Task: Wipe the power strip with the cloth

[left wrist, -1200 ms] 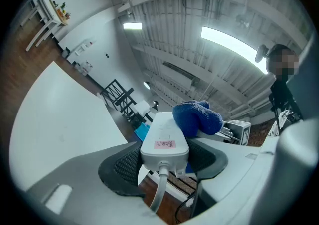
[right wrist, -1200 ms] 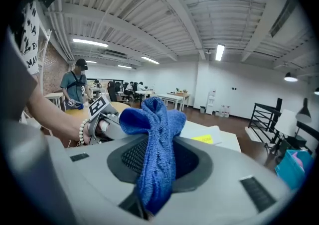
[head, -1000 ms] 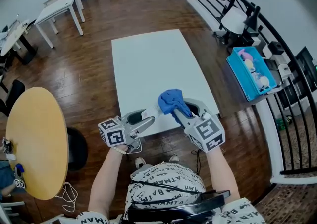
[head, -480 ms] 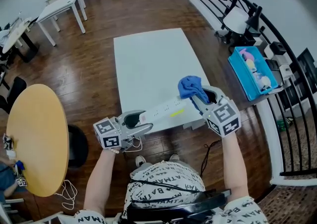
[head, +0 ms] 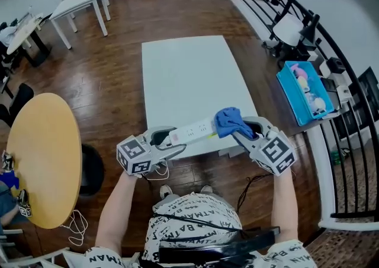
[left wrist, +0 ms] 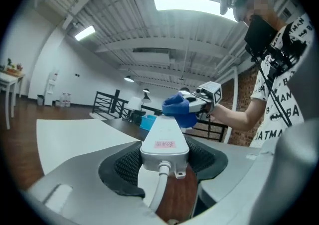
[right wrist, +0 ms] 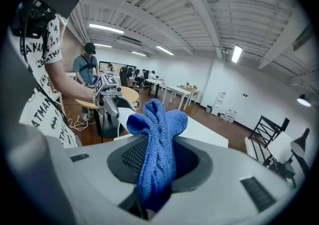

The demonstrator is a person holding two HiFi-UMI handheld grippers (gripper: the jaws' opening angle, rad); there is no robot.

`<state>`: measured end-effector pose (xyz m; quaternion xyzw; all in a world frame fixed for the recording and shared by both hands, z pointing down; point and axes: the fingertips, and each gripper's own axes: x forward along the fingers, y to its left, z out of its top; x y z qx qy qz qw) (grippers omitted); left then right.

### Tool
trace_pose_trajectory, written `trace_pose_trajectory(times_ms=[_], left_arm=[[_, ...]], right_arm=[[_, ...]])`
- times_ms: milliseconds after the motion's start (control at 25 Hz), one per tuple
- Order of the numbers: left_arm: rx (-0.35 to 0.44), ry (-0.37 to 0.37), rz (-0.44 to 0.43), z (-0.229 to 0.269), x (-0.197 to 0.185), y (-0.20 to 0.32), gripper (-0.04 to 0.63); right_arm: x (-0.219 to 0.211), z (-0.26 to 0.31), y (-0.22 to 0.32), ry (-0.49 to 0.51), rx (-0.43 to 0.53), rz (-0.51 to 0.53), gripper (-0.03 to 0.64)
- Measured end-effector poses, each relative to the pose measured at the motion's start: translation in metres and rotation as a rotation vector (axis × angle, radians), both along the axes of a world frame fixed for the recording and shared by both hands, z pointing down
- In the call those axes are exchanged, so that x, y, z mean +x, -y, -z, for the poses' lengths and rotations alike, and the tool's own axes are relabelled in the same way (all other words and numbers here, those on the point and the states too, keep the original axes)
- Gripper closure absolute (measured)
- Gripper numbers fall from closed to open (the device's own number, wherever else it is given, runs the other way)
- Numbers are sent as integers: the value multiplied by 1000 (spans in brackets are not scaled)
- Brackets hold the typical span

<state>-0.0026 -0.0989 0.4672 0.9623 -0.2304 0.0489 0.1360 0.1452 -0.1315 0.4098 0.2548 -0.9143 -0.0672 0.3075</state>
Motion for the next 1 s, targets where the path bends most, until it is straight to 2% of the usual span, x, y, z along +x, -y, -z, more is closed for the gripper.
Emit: trace_pose_trajectory(times_ms=[120,240,400,520,800,1000], left_arm=[[80,151,-113,-4,15,-17,318],[144,261,-213,-8,32,-30,318],[167,260,-299,-2,55,-43,318],[184,258,-332,0,69,-48,318],[215,282,-310,-1,65,-47,318],[215,262,-271,9,49,-41,318]], right_arm=[[-4,4,5,-73,8,36,496],[-25,-5,-4,-169,-29,188,495],[-51,-31,-17,-295,-120,469,495],[-62,-45,-25,-362,-173,602,495],[-76,-56,-37,-441,-160,721,495],[-56,-57,-25,-515,-153,694,494]])
